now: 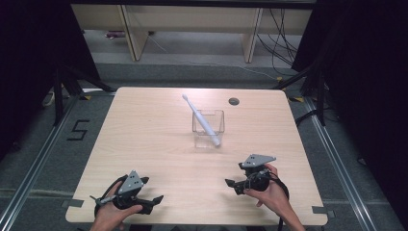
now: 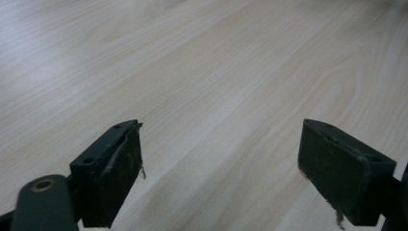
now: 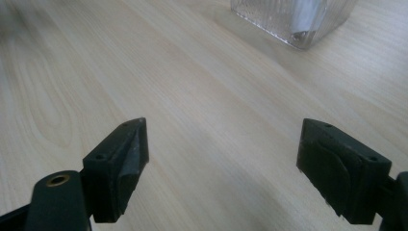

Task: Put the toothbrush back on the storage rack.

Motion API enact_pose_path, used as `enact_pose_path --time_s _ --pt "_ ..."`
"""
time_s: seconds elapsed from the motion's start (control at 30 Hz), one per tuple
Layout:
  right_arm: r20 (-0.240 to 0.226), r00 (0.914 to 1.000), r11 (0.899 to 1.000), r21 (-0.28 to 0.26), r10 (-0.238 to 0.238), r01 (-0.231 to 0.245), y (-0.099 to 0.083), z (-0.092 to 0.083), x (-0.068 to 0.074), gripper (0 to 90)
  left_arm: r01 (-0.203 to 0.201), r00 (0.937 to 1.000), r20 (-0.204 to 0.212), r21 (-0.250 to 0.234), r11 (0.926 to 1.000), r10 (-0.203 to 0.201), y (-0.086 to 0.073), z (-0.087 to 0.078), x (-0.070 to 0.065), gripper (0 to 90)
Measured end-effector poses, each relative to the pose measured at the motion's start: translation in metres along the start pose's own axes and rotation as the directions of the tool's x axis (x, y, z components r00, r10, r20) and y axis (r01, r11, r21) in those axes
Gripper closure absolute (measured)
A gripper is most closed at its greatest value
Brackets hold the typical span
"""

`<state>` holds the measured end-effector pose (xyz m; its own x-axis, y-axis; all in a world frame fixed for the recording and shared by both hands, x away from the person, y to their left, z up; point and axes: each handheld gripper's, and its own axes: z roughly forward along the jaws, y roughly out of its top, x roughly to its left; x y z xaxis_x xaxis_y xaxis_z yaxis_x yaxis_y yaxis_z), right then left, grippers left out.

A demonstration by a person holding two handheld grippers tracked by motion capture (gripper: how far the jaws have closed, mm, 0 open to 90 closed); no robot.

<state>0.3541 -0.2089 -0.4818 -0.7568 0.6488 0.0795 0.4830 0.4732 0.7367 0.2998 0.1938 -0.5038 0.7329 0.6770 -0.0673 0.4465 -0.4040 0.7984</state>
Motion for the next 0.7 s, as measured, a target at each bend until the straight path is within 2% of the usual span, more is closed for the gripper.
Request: enact_pose_path --time_s 0.03,0.07,0.17,0.27,0.3,0.33,0.47,0.5,0.53,0.6,0.63,0.67,0.7 --pt "0.011 0.9999 1.000 -0.003 -0.003 0.003 -0.001 -0.001 0.000 18.9 0.000 1.0000 -0.001 0.000 1.0000 0.000 0.000 0.000 0.000 15.0" --pt "0.013 0.9998 1.000 0.004 0.018 -0.018 -0.003 -0.002 0.000 18.2 0.013 0.9999 -0.001 -0.011 0.9999 -0.014 0.000 0.001 -0.001 15.0" --pt "0.010 0.9999 1.000 -0.011 0.003 -0.003 -0.006 -0.003 0.000 16.1 0.014 0.9999 -0.001 -0.011 0.9998 -0.014 0.000 0.001 -0.001 14.9" --pt "0.028 0.9996 1.000 -0.017 0.008 -0.008 -0.009 -0.005 0.000 15.9 0.001 1.0000 -0.001 0.002 1.0000 -0.001 0.000 0.000 0.000 14.9" --pt "0.037 0.9992 1.000 -0.022 0.013 -0.012 -0.010 -0.006 0.000 15.9 0.013 0.9999 -0.001 -0.010 0.9999 -0.013 0.000 0.001 -0.001 14.9" --pt "0.025 0.9995 1.000 -0.014 0.021 -0.021 -0.011 -0.006 0.001 15.9 0.013 0.9999 -0.001 -0.010 0.9999 -0.013 0.000 0.001 -0.001 14.9" --pt "0.039 0.9989 1.000 -0.011 0.027 -0.027 -0.016 -0.009 0.001 16.0 0.001 1.0000 -0.007 -0.006 1.0000 -0.001 0.000 0.000 -0.001 14.9" --pt "0.029 0.9994 1.000 -0.015 0.020 -0.020 -0.016 -0.009 0.001 16.1 -0.005 1.0000 -0.007 0.000 1.0000 0.005 0.000 -0.001 0.000 15.0" --pt "0.038 0.9988 0.999 -0.019 0.032 -0.031 -0.018 -0.010 0.002 16.1 -0.004 1.0000 -0.008 -0.001 1.0000 0.004 0.000 -0.001 0.000 14.9" --pt "0.028 0.9992 1.000 -0.014 0.027 -0.026 -0.019 -0.012 0.001 16.2 0.000 1.0000 -0.003 -0.001 1.0000 0.000 0.000 0.000 0.000 14.9" --pt "0.042 0.9987 0.999 -0.027 0.029 -0.028 -0.020 -0.013 0.001 16.2 -0.002 1.0000 -0.002 -0.001 1.0000 0.002 0.000 0.000 0.000 15.0" --pt "0.031 0.9992 0.999 -0.020 0.026 -0.025 -0.021 -0.013 0.000 16.2 -0.001 1.0000 -0.003 0.000 1.0000 0.001 0.000 0.000 0.000 14.9" --pt "0.044 0.9964 0.997 -0.012 0.072 -0.072 -0.023 -0.016 0.004 16.2 -0.001 1.0000 -0.004 0.000 1.0000 0.001 0.000 0.000 0.000 14.9"
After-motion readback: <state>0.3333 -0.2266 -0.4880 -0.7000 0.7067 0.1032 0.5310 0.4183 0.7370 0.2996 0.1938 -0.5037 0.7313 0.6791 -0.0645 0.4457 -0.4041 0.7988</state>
